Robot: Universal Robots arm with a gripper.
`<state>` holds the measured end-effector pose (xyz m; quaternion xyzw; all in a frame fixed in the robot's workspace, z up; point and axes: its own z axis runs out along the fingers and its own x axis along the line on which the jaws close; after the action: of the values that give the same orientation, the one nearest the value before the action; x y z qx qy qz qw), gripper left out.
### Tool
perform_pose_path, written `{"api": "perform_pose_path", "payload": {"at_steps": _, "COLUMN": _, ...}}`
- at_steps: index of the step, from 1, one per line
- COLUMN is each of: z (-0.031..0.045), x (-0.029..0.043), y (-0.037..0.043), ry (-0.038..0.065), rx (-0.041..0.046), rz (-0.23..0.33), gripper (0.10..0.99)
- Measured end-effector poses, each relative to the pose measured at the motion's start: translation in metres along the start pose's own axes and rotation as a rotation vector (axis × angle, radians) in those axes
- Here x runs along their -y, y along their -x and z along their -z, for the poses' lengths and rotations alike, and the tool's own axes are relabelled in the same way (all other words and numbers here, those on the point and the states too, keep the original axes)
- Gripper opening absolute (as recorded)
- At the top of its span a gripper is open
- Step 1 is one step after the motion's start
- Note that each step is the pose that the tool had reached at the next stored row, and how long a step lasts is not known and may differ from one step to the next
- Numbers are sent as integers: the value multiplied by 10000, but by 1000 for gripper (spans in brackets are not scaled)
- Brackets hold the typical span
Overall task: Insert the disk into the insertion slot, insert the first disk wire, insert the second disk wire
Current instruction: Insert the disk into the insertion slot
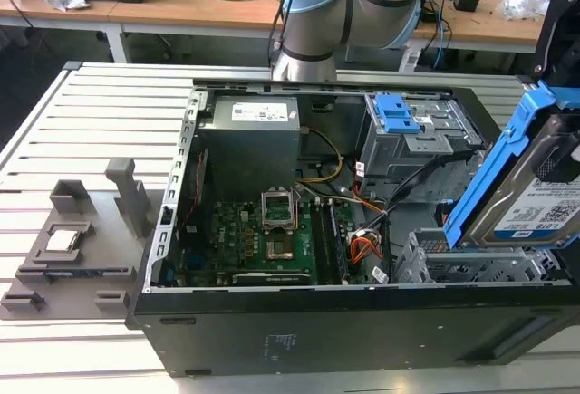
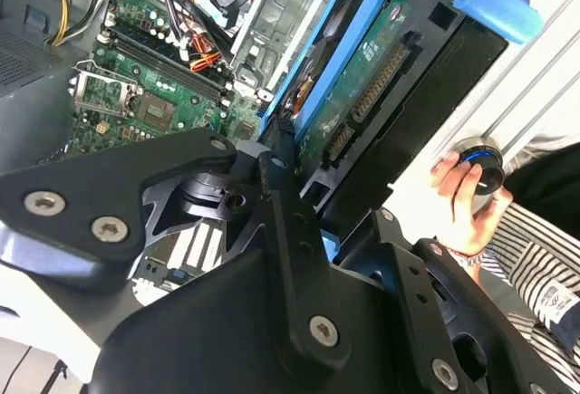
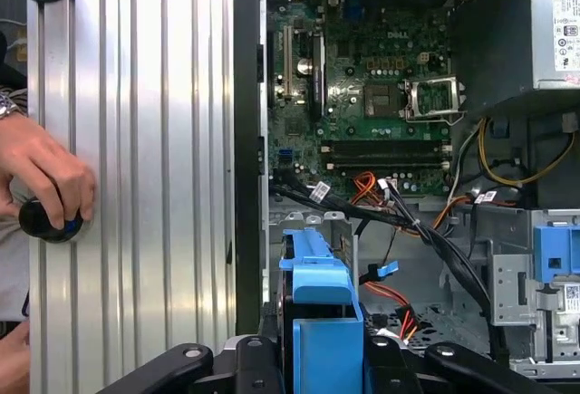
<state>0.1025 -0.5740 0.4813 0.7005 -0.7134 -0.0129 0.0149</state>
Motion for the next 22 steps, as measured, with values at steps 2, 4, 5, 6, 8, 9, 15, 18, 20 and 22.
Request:
{"api": "perform_pose_path", "payload": {"at_steps": 2, "z": -16, "x": 1, "y": 0, "ry": 0, "rx": 0, "rz": 0, "gripper": 361}}
{"api": "perform_pose_path", "payload": {"at_steps": 4, "z": -25, "x": 1, "y": 0, "ry": 0, "rx": -1, "rz": 0, "gripper": 361}}
{"api": "perform_pose_path", "payload": {"at_steps": 5, "z": -33, "x": 1, "y": 0, "ry": 0, "rx": -1, "rz": 0, "gripper": 361}}
{"api": "perform_pose_path", "payload": {"at_steps": 6, "z": -41, "x": 2, "y": 0, "ry": 0, "rx": -1, "rz": 0, "gripper": 361}}
{"api": "perform_pose_path", "payload": {"at_steps": 8, "z": -50, "x": 2, "y": 0, "ry": 0, "rx": -1, "rz": 0, "gripper": 361}}
{"api": "perform_pose_path", "payload": {"at_steps": 9, "z": -58, "x": 2, "y": 1, "ry": 0, "rx": -1, "rz": 0, "gripper": 361}}
{"api": "perform_pose_path", "payload": {"at_steps": 15, "z": -97, "x": 4, "y": 0, "ry": 0, "rx": -1, "rz": 0, "gripper": 361}}
{"api": "perform_pose_path", "payload": {"at_steps": 18, "z": -123, "x": 5, "y": 1, "ry": 0, "rx": -1, "rz": 0, "gripper": 361}}
{"api": "perform_pose_path", "payload": {"at_steps": 20, "z": -136, "x": 5, "y": 1, "ry": 0, "rx": 0, "rz": -1, "gripper": 361}}
{"api": "perform_pose_path", "payload": {"at_steps": 22, "z": -153, "x": 6, "y": 1, "ry": 0, "rx": -1, "rz": 0, "gripper": 361}}
